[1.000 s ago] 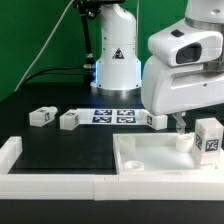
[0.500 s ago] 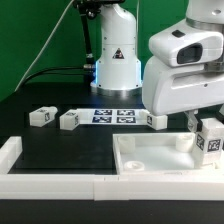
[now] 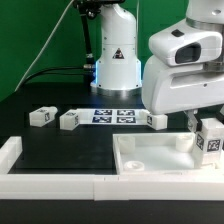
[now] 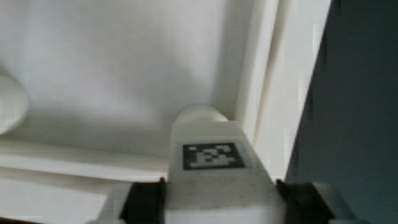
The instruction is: Assemble one leg
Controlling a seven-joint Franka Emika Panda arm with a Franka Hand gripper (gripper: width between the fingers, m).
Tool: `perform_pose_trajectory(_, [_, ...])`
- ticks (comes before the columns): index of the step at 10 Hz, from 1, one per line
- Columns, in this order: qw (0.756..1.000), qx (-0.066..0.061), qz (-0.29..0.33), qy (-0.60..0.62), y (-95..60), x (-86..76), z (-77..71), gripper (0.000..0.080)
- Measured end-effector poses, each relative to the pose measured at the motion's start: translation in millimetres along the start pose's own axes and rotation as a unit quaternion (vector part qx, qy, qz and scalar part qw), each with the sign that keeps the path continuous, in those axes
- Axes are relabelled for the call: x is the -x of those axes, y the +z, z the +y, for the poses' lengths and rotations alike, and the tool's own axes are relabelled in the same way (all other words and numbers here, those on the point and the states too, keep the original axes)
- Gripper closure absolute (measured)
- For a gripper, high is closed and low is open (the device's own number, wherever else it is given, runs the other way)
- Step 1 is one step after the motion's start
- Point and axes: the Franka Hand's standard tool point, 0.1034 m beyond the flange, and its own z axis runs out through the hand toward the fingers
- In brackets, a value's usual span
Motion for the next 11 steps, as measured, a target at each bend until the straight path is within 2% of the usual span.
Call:
perform_pose_trajectory(3, [0.980, -0.017, 0.033, 0.196, 1.1, 2.8, -2.5, 0.0507])
perform_pose_trajectory(5, [0.943, -0.031, 0.034, 0.329, 1.0, 0.3, -4.4, 0.0507])
perform_pose_trajectory(6, [0.909, -0.039, 0.033, 0.413, 1.1, -1.4, -5.8, 0.0507])
perform_pose_trajectory(7, [0.878, -0.041, 0.034, 0.476, 1.0, -2.6, -7.0, 0.0507])
perform_pose_trajectory(9, [0.841, -0.041, 0.033, 0.539, 1.0, -3.3, -8.1, 0.0506])
perform_pose_trajectory(11, [0.831, -0.043, 0.032, 0.554, 1.2, -3.3, -8.6, 0.0506])
